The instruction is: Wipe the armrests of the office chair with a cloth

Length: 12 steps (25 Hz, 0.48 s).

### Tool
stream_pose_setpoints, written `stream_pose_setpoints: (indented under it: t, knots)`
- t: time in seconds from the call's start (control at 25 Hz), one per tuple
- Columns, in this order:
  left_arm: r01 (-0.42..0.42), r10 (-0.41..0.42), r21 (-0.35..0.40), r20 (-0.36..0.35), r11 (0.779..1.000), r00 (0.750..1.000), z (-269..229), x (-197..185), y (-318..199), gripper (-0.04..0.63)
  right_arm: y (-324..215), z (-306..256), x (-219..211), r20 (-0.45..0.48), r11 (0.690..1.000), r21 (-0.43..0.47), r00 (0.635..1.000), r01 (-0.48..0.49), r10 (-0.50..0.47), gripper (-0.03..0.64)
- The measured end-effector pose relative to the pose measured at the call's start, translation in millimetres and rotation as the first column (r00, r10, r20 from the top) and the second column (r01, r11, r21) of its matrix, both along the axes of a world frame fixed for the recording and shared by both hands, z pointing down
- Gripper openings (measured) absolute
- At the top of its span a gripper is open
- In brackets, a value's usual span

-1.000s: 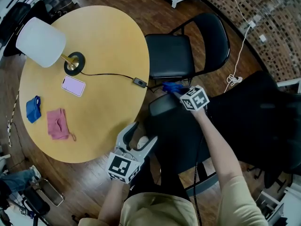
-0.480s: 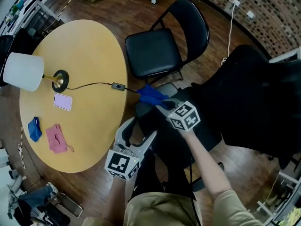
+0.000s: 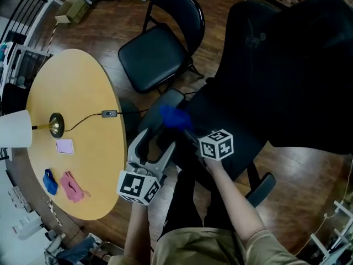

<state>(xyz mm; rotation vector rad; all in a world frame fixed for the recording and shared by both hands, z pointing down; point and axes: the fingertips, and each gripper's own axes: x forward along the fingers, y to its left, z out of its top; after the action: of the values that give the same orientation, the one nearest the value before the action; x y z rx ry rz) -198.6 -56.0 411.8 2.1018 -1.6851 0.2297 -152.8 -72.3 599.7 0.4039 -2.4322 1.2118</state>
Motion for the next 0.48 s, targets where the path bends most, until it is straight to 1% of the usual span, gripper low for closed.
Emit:
stream_pose_setpoints:
  t: [0.04,0.08,0.12,0.16,0.2,0.24,0.28,0.36,0.4,0.44,0.48]
  knots:
    - [-0.008,0.008,-0.002,0.002,1.0,1.0,4,1,-2,0.314,-7,10,6,-0.023,0.999,-0.008,0.999,-0.036,0.036,0.028]
    - [-0.014,0.014,-0.007,0.003,1.0,1.0,7,2,-3,0.314,-14,21,16,-0.068,0.997,-0.01,0.995,-0.08,0.079,0.028]
    - [-0.019,0.019,-0.016,0.003,1.0,1.0,7,4,-4,0.314,-21,31,31,-0.12,0.991,-0.009,0.984,-0.135,0.133,0.028]
    - [-0.027,0.027,-0.024,0.004,0.999,1.0,7,6,-5,0.314,-28,37,46,-0.151,0.98,-0.01,0.969,-0.198,0.195,0.028]
    - [-0.036,0.036,-0.031,0.003,0.999,0.999,8,8,-5,0.314,-32,40,58,-0.149,0.967,-0.019,0.957,-0.252,0.247,0.028]
    - [-0.046,0.046,-0.036,0.002,0.998,0.999,10,10,-5,0.314,-33,40,63,-0.12,0.961,-0.032,0.955,-0.275,0.27,0.028]
    - [-0.053,0.053,-0.04,0.0,0.998,0.999,12,11,-4,0.314,-31,39,60,-0.078,0.965,-0.037,0.963,-0.261,0.258,0.028]
    - [-0.059,0.059,-0.046,0.003,0.997,0.998,17,11,-5,0.314,-28,32,39,0.03,0.982,-0.021,0.981,-0.19,0.19,0.028]
    - [-0.059,0.059,-0.049,0.006,0.997,0.998,18,9,-6,0.314,-28,26,26,0.099,0.985,-0.025,0.98,-0.168,0.17,0.028]
    - [-0.06,0.06,-0.052,0.007,0.997,0.998,19,9,-7,0.314,-30,19,13,0.173,0.985,-0.048,0.97,-0.163,0.169,0.028]
    - [-0.061,0.061,-0.054,0.006,0.997,0.998,19,9,-8,0.314,-33,14,2,0.243,0.982,-0.087,0.952,-0.167,0.184,0.028]
